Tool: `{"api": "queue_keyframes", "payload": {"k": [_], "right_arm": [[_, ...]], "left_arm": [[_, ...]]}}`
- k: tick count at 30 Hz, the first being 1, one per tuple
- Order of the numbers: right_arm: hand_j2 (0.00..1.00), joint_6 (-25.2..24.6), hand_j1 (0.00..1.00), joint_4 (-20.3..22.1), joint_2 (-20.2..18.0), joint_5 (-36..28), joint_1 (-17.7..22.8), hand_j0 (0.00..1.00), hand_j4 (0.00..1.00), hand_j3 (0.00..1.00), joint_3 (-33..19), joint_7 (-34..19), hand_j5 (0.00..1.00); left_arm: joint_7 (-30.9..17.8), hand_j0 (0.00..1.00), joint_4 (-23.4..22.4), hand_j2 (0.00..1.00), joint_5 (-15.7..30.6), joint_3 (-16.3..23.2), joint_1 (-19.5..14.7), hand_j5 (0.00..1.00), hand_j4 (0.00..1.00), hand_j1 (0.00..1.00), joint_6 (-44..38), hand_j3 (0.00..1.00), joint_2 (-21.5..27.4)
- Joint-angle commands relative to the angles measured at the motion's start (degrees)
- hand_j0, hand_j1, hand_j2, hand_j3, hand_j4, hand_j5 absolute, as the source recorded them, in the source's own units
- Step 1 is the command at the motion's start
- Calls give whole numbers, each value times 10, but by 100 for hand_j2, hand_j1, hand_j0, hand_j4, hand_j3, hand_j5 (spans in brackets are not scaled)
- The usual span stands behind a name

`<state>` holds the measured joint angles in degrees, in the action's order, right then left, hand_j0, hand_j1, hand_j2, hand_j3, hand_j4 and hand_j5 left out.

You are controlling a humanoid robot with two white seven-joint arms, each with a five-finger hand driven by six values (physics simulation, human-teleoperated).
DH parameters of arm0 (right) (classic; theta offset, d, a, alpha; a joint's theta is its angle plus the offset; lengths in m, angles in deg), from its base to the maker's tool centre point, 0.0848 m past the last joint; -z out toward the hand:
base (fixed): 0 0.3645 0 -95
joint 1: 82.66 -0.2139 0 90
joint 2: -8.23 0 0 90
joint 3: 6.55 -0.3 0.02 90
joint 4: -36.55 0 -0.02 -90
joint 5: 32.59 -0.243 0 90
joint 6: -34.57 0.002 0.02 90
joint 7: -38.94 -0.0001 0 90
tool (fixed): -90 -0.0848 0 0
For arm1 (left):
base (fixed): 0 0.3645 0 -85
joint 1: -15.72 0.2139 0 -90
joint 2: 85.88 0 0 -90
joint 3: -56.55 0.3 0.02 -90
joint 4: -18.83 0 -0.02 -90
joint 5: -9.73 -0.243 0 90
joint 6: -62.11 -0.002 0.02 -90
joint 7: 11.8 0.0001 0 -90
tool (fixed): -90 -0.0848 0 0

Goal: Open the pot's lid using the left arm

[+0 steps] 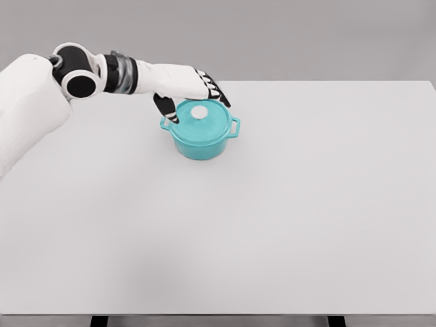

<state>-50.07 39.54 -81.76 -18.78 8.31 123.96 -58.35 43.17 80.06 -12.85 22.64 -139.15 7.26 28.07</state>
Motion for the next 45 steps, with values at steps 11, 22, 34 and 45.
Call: {"api": "queue_keyframes", "payload": {"k": [11,22,34,45], "right_arm": [[100,0,100,0,0,0,0,100,100,100,0,0,100],[100,0,100,0,0,0,0,100,100,100,0,-1,100],[100,0,100,0,0,0,0,100,100,100,0,0,100],[100,0,100,0,0,0,0,100,100,100,0,0,100]], "left_arm": [[0,79,-15,79,-5,14,0,79,79,79,-2,79,-11],[0,79,-47,79,-25,14,0,79,79,79,-2,79,-29],[0,72,-66,72,-44,13,-1,72,72,72,-2,72,-39],[0,63,-66,63,-44,14,-1,63,63,63,-2,63,-39]]}}
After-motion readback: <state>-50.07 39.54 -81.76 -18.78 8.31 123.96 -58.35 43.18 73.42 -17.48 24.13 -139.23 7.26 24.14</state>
